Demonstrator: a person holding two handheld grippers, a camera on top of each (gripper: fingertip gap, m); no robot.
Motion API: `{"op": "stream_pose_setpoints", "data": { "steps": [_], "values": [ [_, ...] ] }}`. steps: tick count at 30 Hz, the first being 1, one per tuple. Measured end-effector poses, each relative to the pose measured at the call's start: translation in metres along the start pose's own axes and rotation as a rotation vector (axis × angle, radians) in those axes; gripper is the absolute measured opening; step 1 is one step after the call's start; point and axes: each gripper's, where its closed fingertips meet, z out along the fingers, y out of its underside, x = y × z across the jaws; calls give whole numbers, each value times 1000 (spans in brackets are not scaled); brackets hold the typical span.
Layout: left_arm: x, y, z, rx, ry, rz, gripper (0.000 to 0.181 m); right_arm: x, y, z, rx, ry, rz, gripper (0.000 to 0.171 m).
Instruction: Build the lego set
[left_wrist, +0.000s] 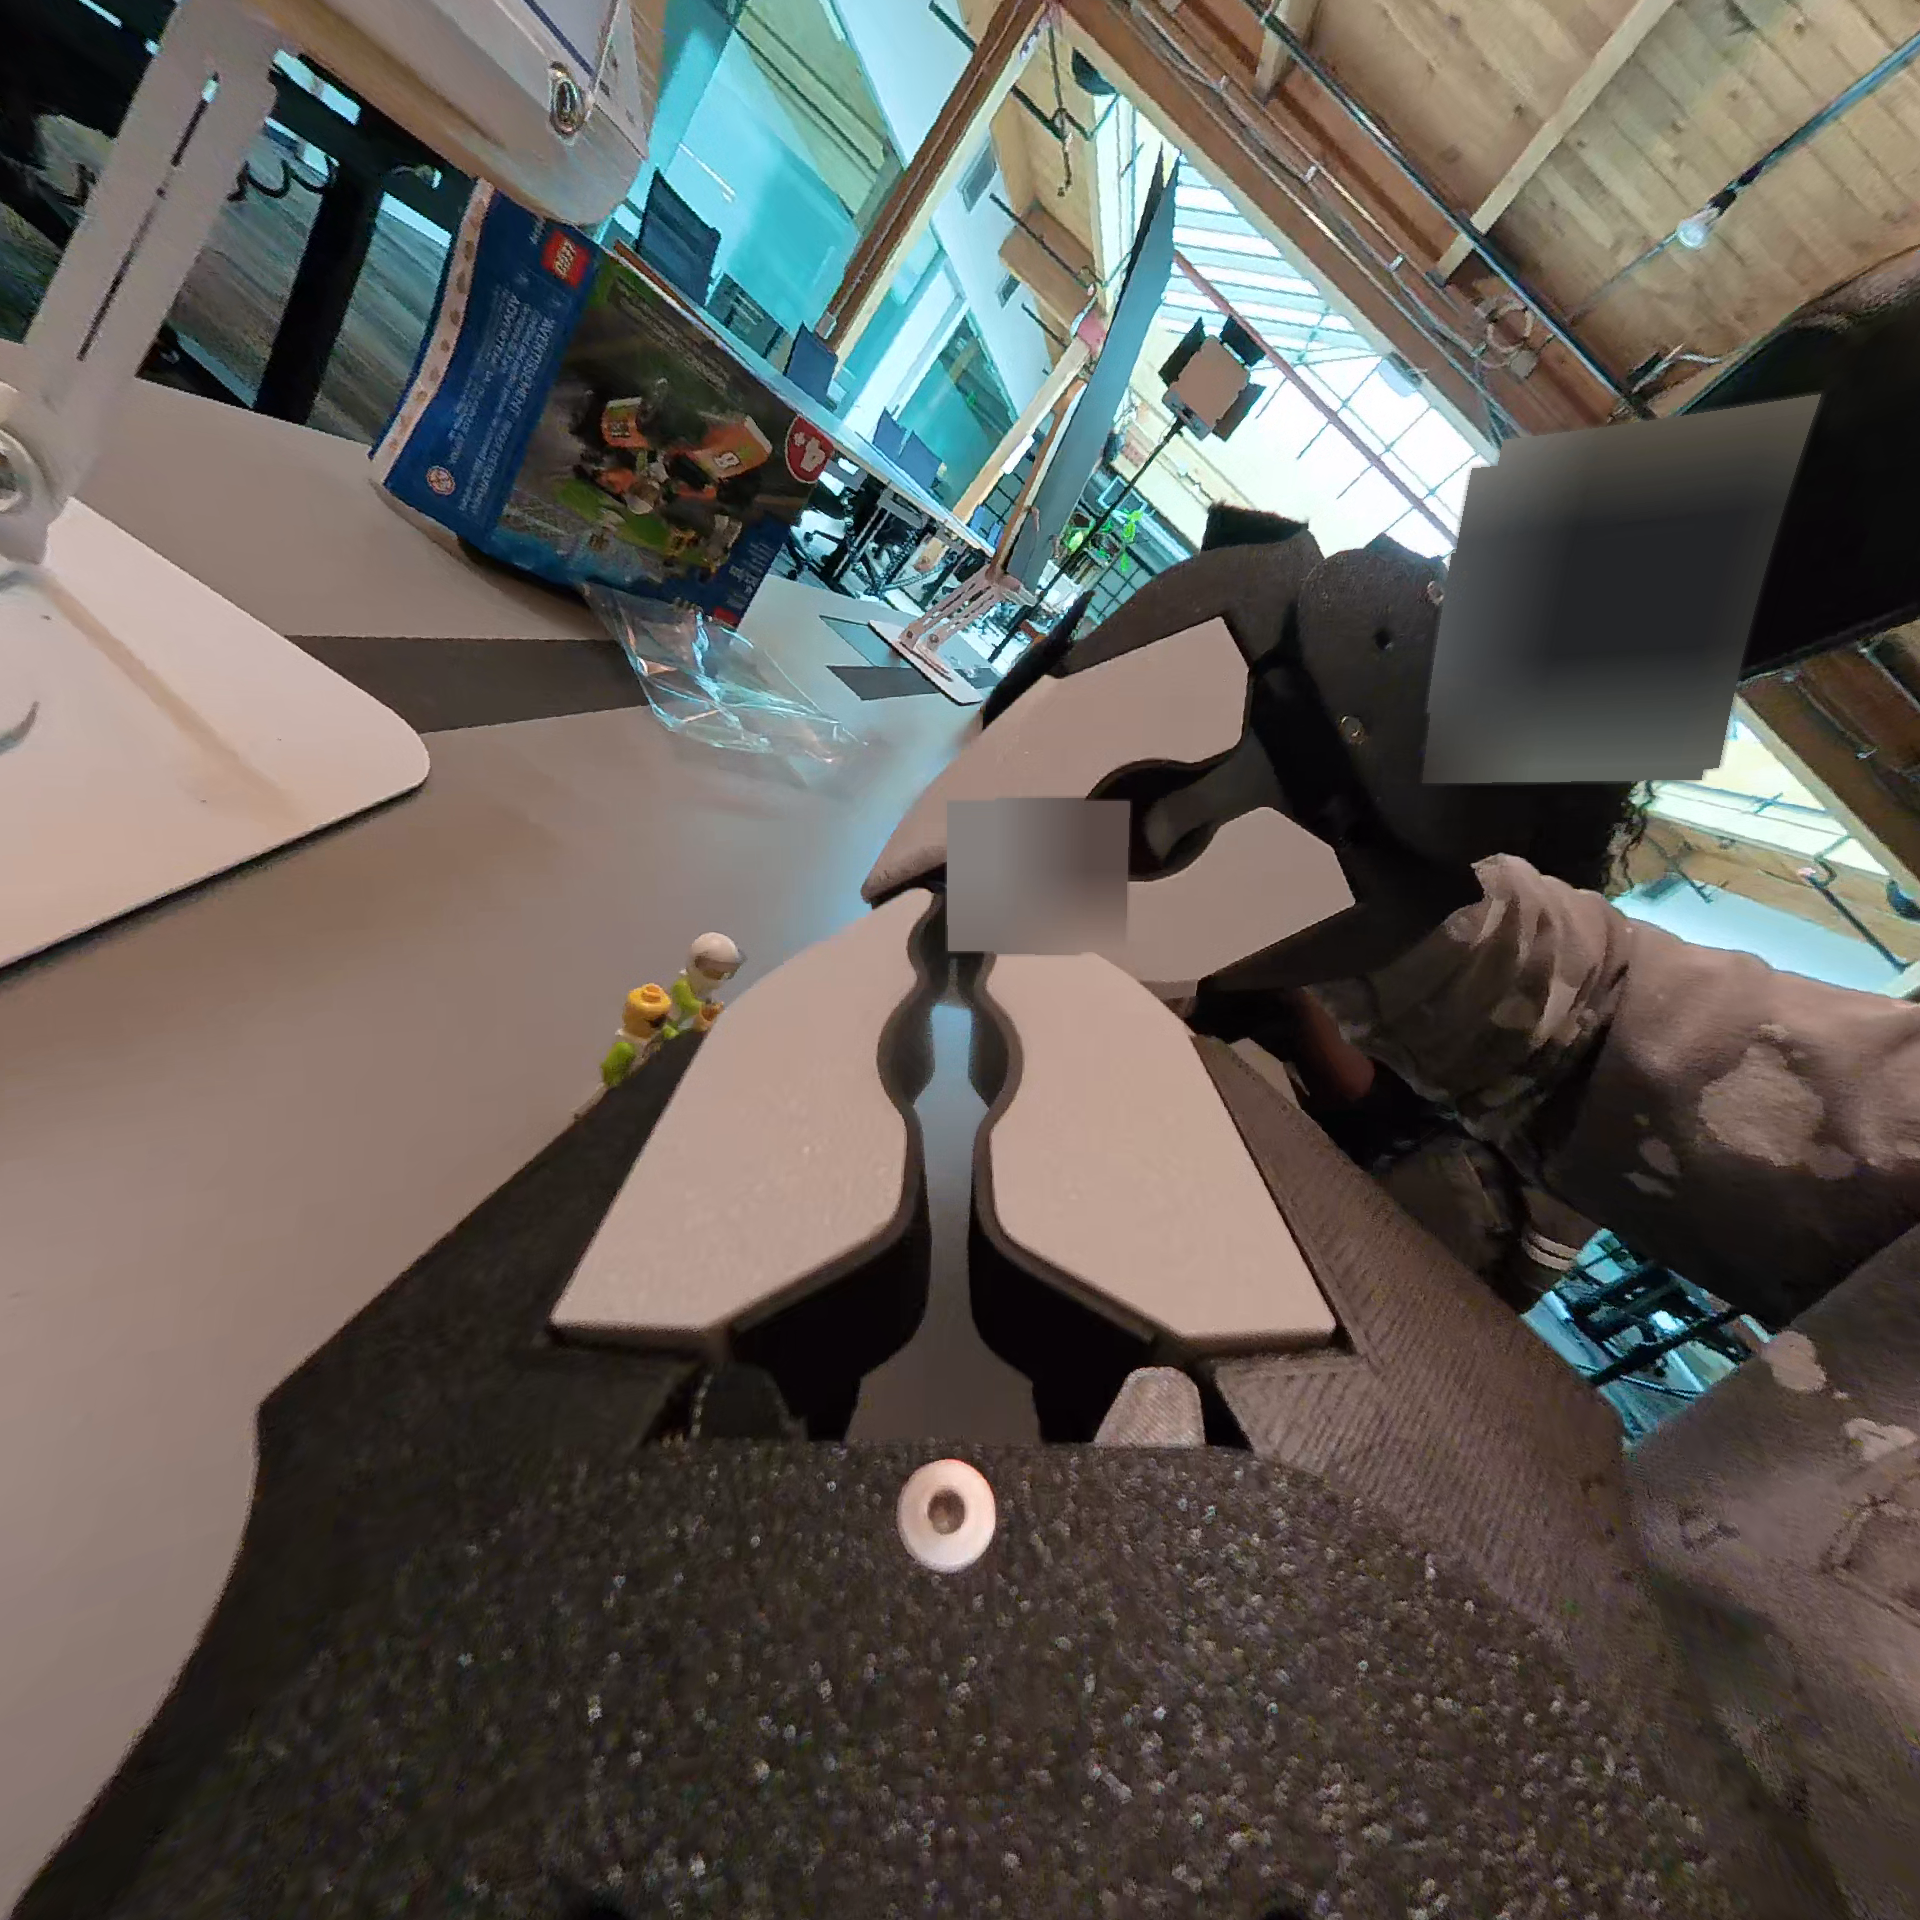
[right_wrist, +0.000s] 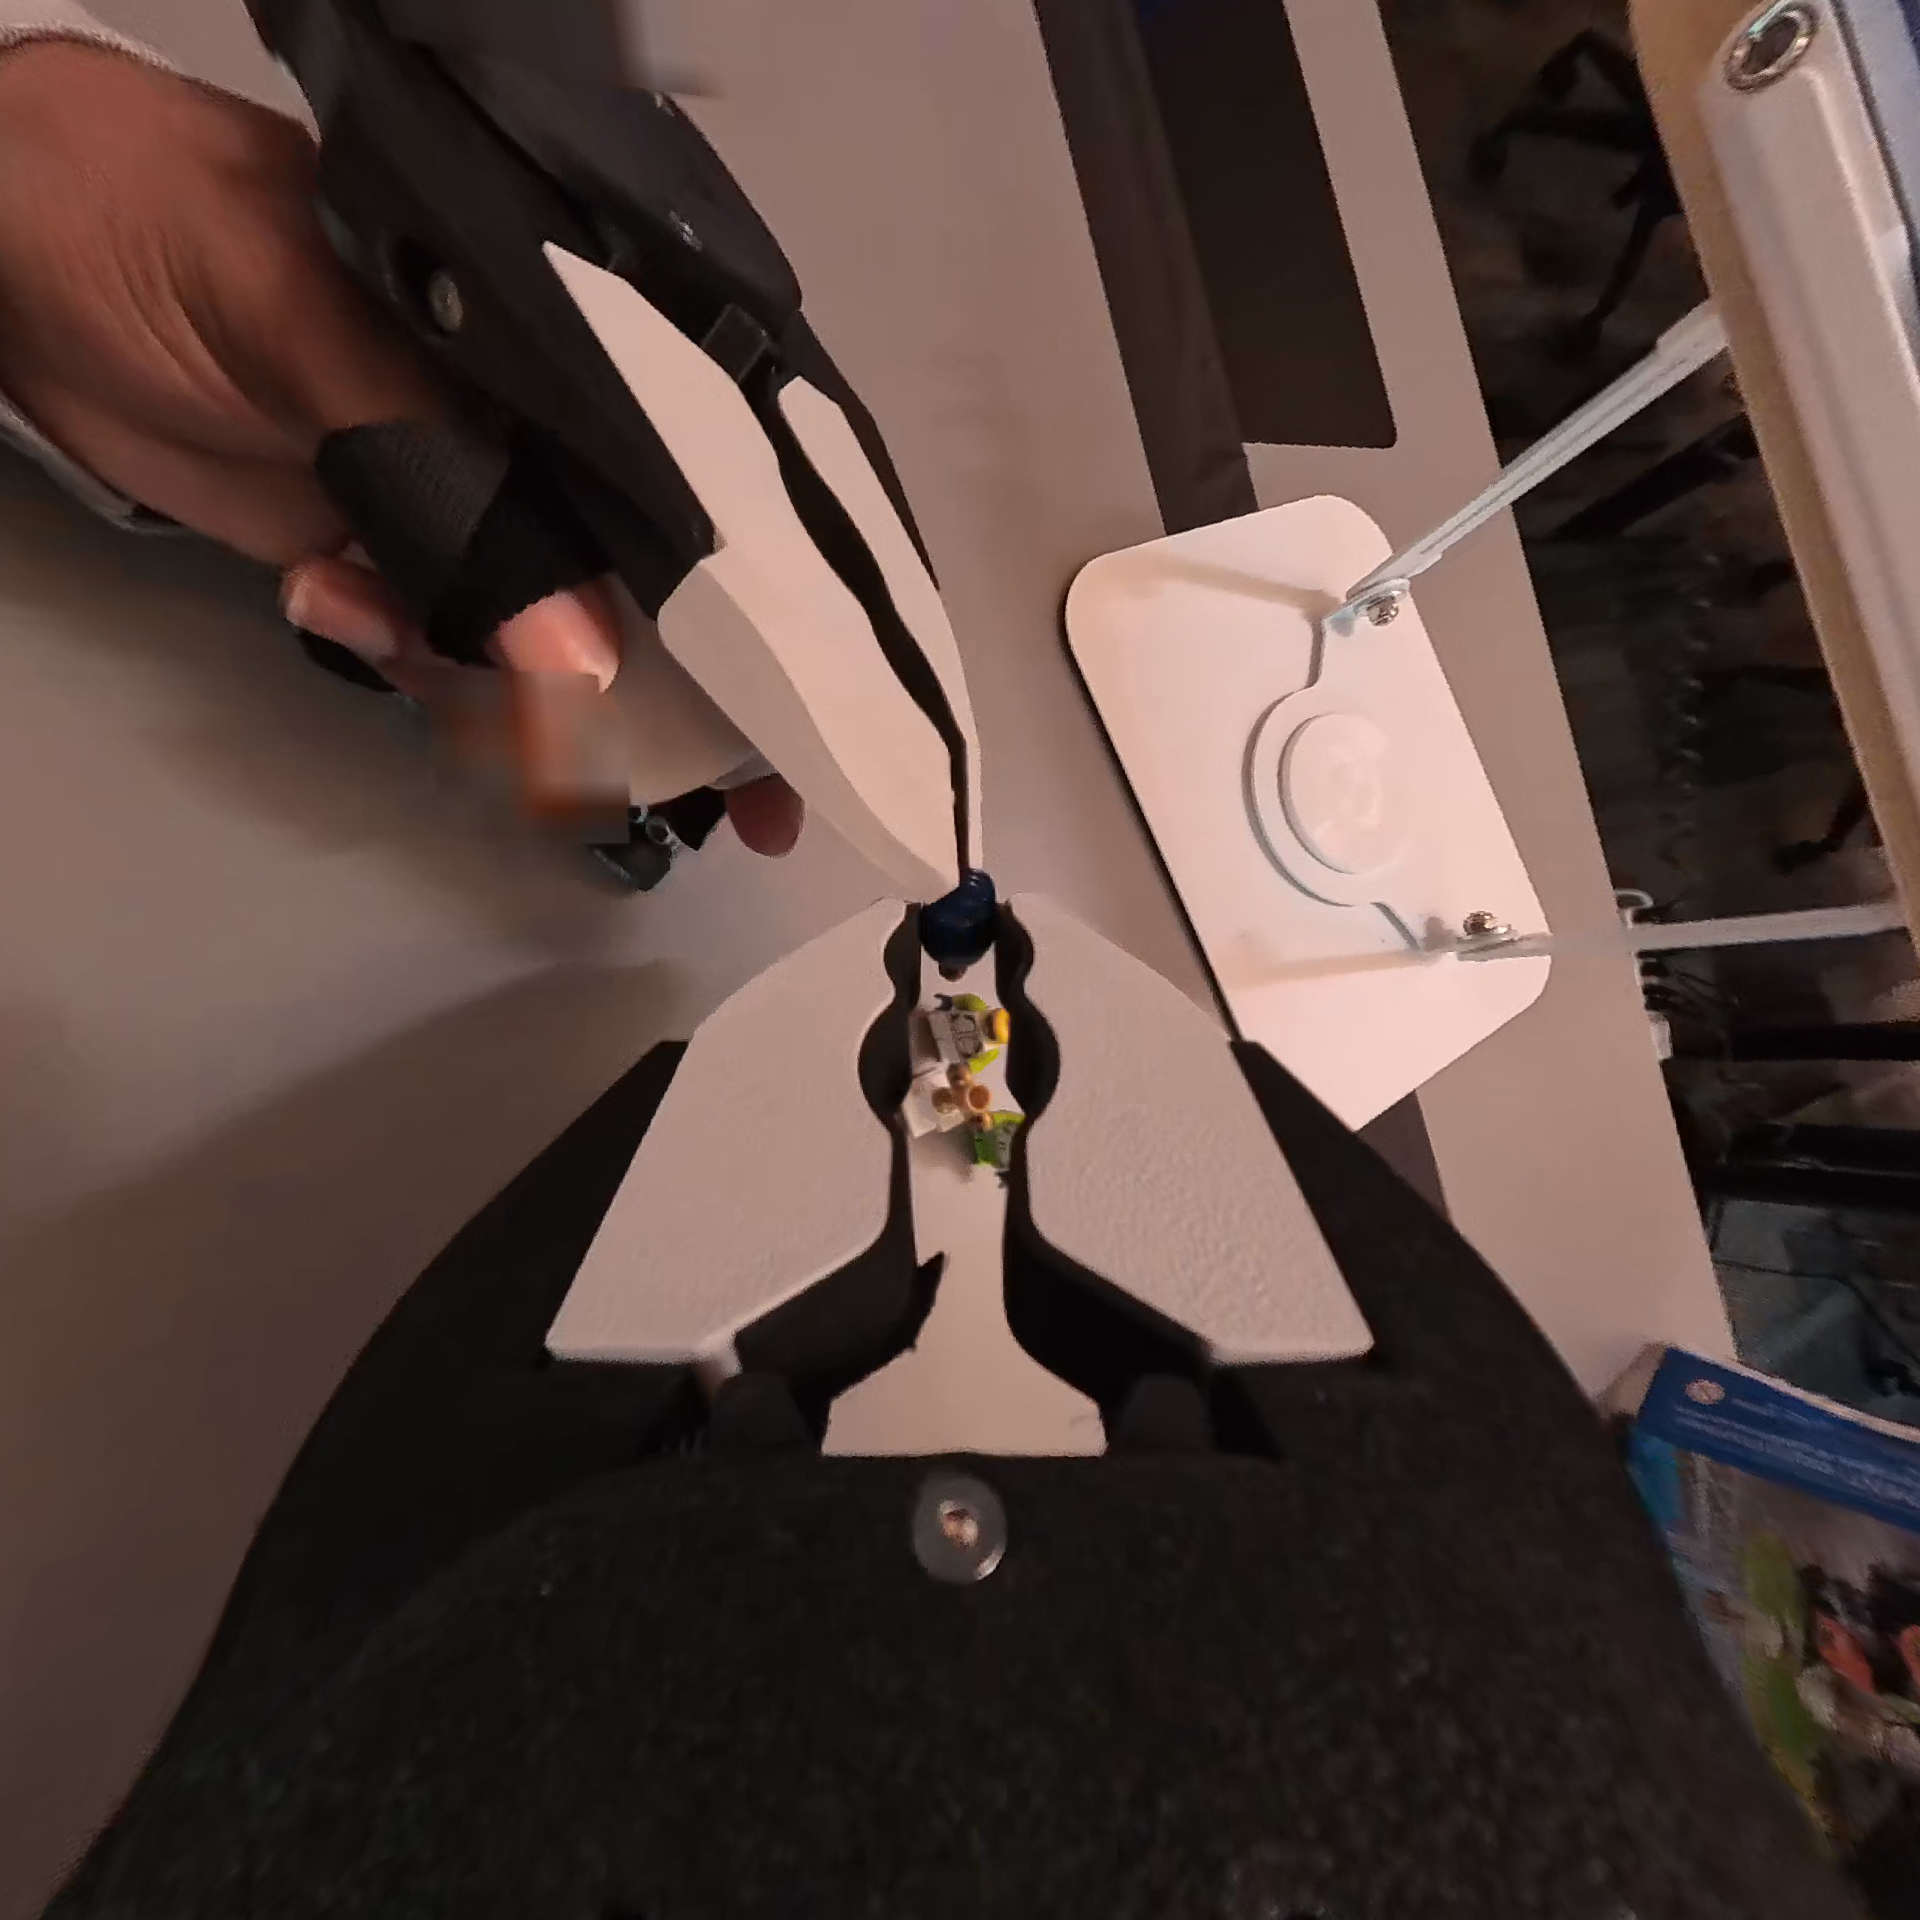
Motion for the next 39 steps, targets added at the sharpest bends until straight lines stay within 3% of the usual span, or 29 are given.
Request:
{"op": "stream_pose_setpoints", "data": {
  "steps": [6,14,20,39],
  "values": [
    [-9,-2,-4,-48,-55,62,5,18,15,5,-78,-69,-340,13],
    [-37,-19,-23,-92,-208,235,4,22,53,25,-233,-403,-812,13],
    [-52,-15,-27,-117,-233,234,4,18,62,35,-289,-548,-919,13],
    [-60,-7,-25,-163,-244,246,3,15,68,44,-393,-701,-1072,13]
  ]
}}
